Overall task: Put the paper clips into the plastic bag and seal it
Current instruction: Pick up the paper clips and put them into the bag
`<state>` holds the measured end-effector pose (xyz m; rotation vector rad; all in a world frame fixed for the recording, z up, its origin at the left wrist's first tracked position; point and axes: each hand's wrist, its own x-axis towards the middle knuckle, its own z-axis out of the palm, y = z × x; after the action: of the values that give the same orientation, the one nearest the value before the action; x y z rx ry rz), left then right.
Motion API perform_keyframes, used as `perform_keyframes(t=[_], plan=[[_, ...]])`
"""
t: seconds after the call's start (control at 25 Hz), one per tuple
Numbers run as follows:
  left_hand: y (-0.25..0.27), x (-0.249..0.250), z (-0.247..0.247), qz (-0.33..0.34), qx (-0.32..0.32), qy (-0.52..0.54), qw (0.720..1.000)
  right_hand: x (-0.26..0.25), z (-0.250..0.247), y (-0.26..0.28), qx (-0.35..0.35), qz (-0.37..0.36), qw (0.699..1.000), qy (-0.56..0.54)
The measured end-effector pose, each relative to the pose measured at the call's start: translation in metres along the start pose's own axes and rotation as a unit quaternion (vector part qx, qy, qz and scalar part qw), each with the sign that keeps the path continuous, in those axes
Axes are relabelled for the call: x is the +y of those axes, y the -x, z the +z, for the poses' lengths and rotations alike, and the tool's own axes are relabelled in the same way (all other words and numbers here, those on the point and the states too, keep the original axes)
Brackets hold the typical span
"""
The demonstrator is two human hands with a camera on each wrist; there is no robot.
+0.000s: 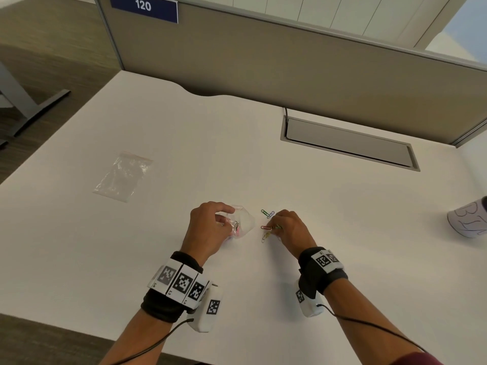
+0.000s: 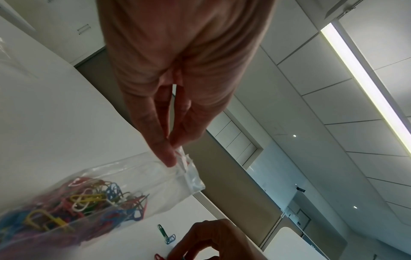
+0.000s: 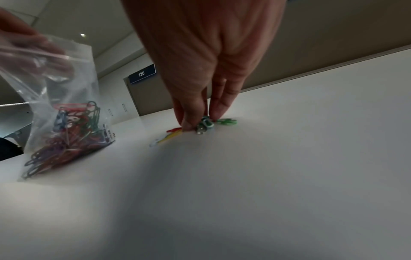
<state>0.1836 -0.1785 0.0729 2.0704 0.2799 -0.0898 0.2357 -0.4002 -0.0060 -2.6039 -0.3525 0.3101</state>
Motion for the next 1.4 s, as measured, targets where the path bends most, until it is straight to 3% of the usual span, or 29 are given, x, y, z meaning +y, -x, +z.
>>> perform_keyframes(t=[0.2, 0.32, 0.44, 0.52, 0.6, 0.68, 0.8, 0.92, 1.04, 1.16, 1.28, 1.4], plan=[[0.001, -0.002, -0.002, -0.007, 0.004, 0.002, 1.0, -0.004, 0.0, 0.001, 0.033, -0.032, 0.993, 0.112], [0.0, -0.002, -0.002, -0.007, 0.007, 0.006, 1.0, -0.006, -0.003, -0.001, 0.025, -0.006, 0.995, 0.099], [0.001, -0.002, -0.002, -0.008, 0.007, 0.004, 1.0, -0.008, -0.011, 0.001, 0.07, 0.104, 0.988, -0.095], [0.001, -0.002, -0.003, -0.007, 0.008, -0.002, 1.0, -0.023, -0.024, 0.006, 0.067, 0.152, 0.942, -0.292], [0.001, -0.001, -0.003, -0.005, 0.007, -0.009, 1.0, -0.046, -0.041, 0.008, 0.032, 0.118, 0.885, -0.448], [0.001, 0.002, -0.001, -0.002, 0.004, -0.017, 1.0, -0.071, -0.054, 0.005, -0.023, 0.054, 0.872, -0.485], [0.001, 0.006, 0.0, -0.008, 0.001, -0.015, 1.0, -0.097, -0.059, -0.002, -0.095, 0.004, 0.932, -0.349], [0.002, 0.007, 0.0, -0.003, 0.005, -0.013, 1.0, -0.108, -0.05, -0.007, -0.067, -0.002, 0.978, -0.196], [0.002, 0.006, -0.002, -0.003, 0.009, -0.016, 1.0, -0.111, -0.047, -0.005, -0.04, -0.039, 0.986, -0.155], [0.001, 0.005, -0.004, -0.002, 0.015, -0.01, 1.0, -0.092, -0.056, 0.003, 0.024, -0.042, 0.976, -0.211], [0.0, 0.004, -0.006, 0.004, 0.024, -0.006, 1.0, -0.043, -0.057, 0.014, 0.013, 0.034, 0.977, -0.208], [-0.001, 0.003, -0.005, 0.008, 0.023, -0.007, 1.0, 0.003, -0.041, 0.025, -0.071, 0.145, 0.984, -0.074]])
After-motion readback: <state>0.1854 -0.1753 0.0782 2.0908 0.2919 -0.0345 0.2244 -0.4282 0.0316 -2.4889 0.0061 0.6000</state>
